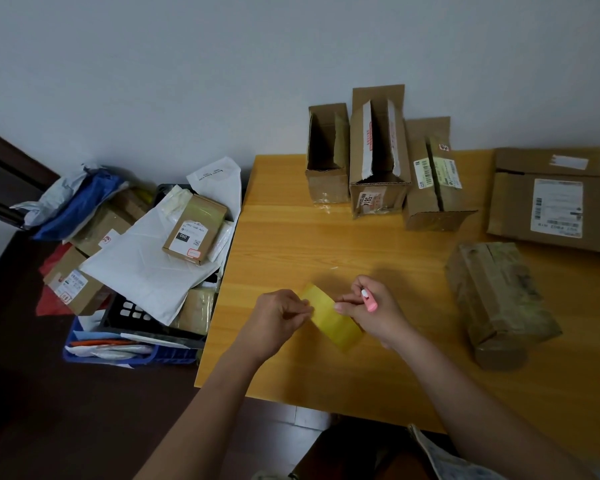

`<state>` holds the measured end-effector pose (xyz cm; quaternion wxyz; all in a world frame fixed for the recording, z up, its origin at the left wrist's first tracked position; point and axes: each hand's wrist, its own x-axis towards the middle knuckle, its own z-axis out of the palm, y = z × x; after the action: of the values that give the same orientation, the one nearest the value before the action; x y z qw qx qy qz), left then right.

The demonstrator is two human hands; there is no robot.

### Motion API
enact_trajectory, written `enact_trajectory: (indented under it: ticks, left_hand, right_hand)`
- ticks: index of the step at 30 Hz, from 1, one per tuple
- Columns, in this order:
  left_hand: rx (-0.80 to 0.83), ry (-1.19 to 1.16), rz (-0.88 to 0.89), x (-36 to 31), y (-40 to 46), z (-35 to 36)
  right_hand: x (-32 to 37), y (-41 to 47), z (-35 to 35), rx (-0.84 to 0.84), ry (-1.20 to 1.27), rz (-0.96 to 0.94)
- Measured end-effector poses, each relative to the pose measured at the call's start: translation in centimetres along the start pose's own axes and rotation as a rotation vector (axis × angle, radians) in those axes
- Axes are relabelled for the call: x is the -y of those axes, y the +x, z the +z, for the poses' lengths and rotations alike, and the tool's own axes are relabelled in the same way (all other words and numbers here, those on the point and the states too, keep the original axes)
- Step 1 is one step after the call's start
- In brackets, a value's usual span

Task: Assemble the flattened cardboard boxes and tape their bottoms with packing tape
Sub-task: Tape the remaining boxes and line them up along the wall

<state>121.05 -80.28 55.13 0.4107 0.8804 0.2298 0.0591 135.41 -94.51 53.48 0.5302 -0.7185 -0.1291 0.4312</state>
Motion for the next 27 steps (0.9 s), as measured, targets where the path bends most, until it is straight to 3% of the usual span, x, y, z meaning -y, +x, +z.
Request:
enact_trajectory:
  ticks: [16,25,27]
  left_hand:
    - [0.028,-0.023,-0.020,-0.8,-0.6,1.1]
    - [0.020,0.345,-0.005,-1.7,-0.2,2.4]
    - [-0.013,0.315,-0.056,-1.5,-0.2,2.7]
  right_hand:
    - [-0.2,-0.3,-0.3,-0.018,-0.066,-0.019]
    - [0.1,-0.3,-0.2,0.004,-0.172,-0.060]
    - [0.0,-0.4,-0.3,0.012,-0.180,-0.080]
